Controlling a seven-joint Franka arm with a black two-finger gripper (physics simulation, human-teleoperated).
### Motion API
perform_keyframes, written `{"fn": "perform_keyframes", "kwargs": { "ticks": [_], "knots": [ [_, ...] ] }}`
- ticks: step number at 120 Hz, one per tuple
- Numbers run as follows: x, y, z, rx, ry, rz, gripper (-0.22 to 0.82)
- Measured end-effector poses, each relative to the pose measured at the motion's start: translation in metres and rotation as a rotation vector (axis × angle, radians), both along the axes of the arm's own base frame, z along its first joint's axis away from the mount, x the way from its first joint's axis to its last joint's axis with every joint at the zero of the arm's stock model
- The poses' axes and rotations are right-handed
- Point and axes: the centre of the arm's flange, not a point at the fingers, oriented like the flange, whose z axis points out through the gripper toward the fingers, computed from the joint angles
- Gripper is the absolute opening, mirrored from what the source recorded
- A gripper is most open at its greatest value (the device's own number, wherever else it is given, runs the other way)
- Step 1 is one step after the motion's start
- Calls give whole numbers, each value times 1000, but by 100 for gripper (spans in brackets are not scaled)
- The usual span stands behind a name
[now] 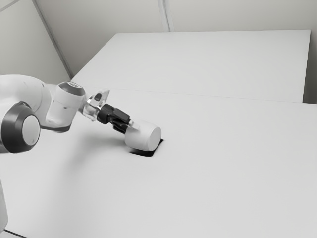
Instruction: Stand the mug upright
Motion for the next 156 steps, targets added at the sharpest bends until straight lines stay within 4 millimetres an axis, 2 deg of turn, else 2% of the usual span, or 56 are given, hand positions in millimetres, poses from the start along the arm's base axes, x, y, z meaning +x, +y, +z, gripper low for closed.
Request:
{"fn": "perform_keyframes", "kwargs": {
  "ticks": [11,20,44,62,72,88,102,120,140,156],
  "knots": [
    [0,-5,-1,-16,2,-8,11],
    [1,-10,1,-24,-1,-15,1],
    [1,-12,6,-28,-14,-22,-12],
    [1,-18,32,14,-54,-57,-16],
    [-2,-26,59,79,-97,-102,-17],
    [-8,-35,98,265,-161,-200,-18],
    [-15,-52,129,463,-235,-297,-18],
    [-36,-71,132,664,-303,-384,-18],
    [-59,-91,125,840,-389,-481,-18],
    [-69,-108,114,921,-459,-523,-18]
  ]
}}
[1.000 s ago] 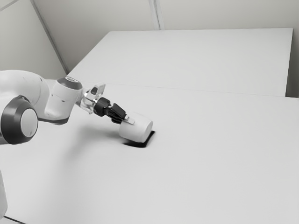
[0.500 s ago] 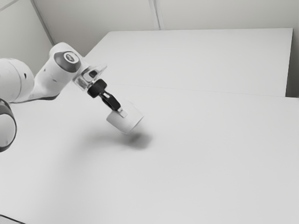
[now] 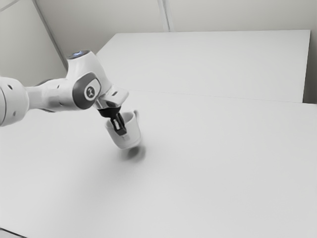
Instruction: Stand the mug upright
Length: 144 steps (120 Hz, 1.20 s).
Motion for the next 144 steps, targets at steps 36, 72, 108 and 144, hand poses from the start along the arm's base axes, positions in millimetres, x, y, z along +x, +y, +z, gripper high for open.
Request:
{"fn": "perform_keyframes", "kwargs": {
  "ticks": [36,72,108,144],
  "knots": [
    [-17,-17,-26,58,-112,-38,-18],
    [-19,37,-36,73,-162,86,-18],
    [-19,5,-32,58,-180,25,33],
    [-9,11,-7,37,-165,148,54]
  ]
}}
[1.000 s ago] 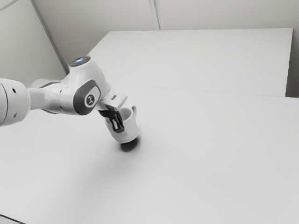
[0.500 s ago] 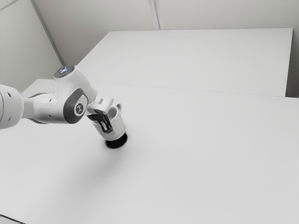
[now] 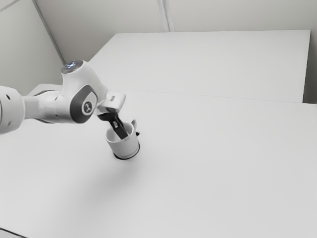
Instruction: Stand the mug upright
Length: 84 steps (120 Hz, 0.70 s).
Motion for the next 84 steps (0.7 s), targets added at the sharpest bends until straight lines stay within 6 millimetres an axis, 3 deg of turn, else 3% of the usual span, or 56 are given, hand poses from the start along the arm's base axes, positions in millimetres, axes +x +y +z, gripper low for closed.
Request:
{"fn": "perform_keyframes", "kwargs": {
  "ticks": [24,41,61,84],
  "knots": [
    [4,0,28,-36,60,143,58],
    [25,-9,96,-62,36,214,59],
    [34,-18,170,-70,41,286,60],
    [44,-41,216,-68,73,344,60]
  ]
}}
